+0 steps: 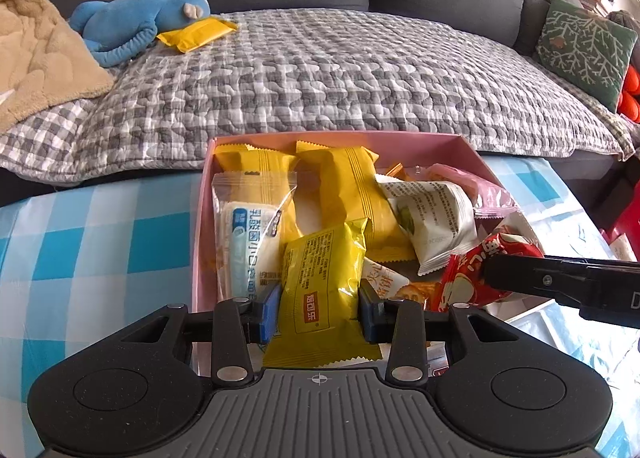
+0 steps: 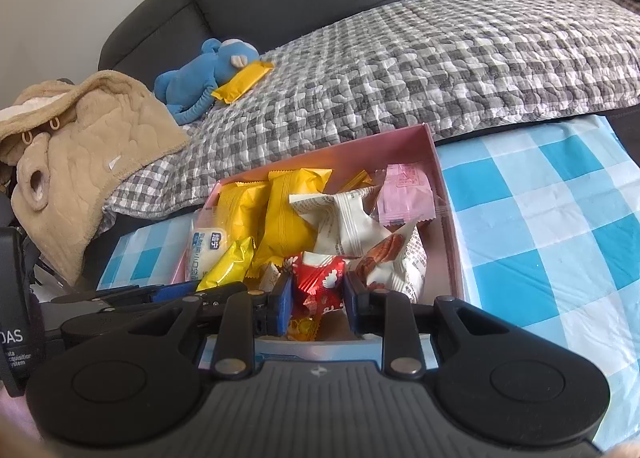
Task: Organize snacks
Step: 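Open both tools to release the snacks into the box, then withdraw both open tools from the box toward the remaining snacks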
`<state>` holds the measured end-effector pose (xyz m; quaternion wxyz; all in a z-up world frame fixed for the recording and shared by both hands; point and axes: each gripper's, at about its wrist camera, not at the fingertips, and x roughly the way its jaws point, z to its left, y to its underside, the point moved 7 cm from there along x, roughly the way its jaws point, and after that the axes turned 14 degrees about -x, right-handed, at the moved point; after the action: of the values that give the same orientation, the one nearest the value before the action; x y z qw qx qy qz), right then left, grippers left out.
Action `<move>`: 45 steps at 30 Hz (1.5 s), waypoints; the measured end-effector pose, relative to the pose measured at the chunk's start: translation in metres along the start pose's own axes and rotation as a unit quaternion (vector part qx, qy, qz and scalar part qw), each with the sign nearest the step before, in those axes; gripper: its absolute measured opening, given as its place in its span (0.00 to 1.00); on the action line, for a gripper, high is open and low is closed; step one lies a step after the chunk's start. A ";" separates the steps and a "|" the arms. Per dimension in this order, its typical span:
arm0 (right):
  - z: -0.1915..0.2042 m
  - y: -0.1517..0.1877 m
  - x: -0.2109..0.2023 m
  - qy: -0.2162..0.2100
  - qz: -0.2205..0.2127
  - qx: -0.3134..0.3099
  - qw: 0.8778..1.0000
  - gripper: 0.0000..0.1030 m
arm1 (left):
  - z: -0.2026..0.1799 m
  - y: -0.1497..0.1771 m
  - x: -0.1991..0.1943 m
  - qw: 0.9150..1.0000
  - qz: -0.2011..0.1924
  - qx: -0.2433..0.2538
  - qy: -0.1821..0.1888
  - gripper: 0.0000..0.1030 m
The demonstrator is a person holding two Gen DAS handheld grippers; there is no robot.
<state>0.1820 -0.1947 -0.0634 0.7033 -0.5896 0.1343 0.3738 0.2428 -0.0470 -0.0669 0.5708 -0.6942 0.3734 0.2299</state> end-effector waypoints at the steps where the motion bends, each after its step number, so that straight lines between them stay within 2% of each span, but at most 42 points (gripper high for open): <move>1: 0.000 0.000 0.001 -0.001 0.000 0.000 1.000 0.24 | 0.000 0.000 0.000 1.000 -0.001 0.000 0.001 0.36; 3: 0.000 0.000 0.002 -0.003 0.001 -0.002 1.000 0.24 | -0.001 0.000 0.000 1.000 -0.005 0.004 0.006 0.37; 5: 0.000 -0.001 0.002 -0.002 -0.002 -0.002 1.000 0.28 | -0.003 -0.001 -0.003 1.000 -0.013 0.010 0.010 0.43; 6: -0.001 -0.002 0.001 0.002 -0.004 -0.001 1.000 0.32 | -0.005 -0.002 -0.004 1.000 -0.015 0.012 0.015 0.54; 7: -0.001 -0.002 0.000 0.001 -0.005 0.001 1.000 0.42 | -0.005 -0.003 -0.007 1.000 -0.018 0.012 0.019 0.65; 9: -0.003 -0.003 -0.003 -0.001 -0.010 0.004 1.000 0.45 | -0.008 -0.003 -0.012 0.999 -0.024 0.016 0.023 0.71; 12: -0.004 -0.003 -0.008 0.000 -0.012 0.006 1.000 0.46 | -0.012 0.000 -0.018 0.999 -0.020 0.021 0.025 0.71; 25: -0.012 0.008 -0.042 0.016 -0.013 0.017 1.000 0.68 | -0.021 0.033 -0.051 0.999 -0.005 0.030 0.027 0.80; 38: 0.000 0.026 -0.072 0.040 0.009 -0.018 0.999 0.86 | -0.024 0.066 -0.092 0.999 0.001 0.034 0.023 0.89; 45: 0.007 0.040 -0.081 0.054 0.015 -0.037 0.998 0.92 | -0.015 0.083 -0.107 0.999 0.001 0.022 0.023 0.93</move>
<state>0.0970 -0.2168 -0.0397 0.6670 -0.6326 0.1666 0.3565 0.1108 -0.0400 -0.0348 0.5769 -0.6863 0.3922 0.2058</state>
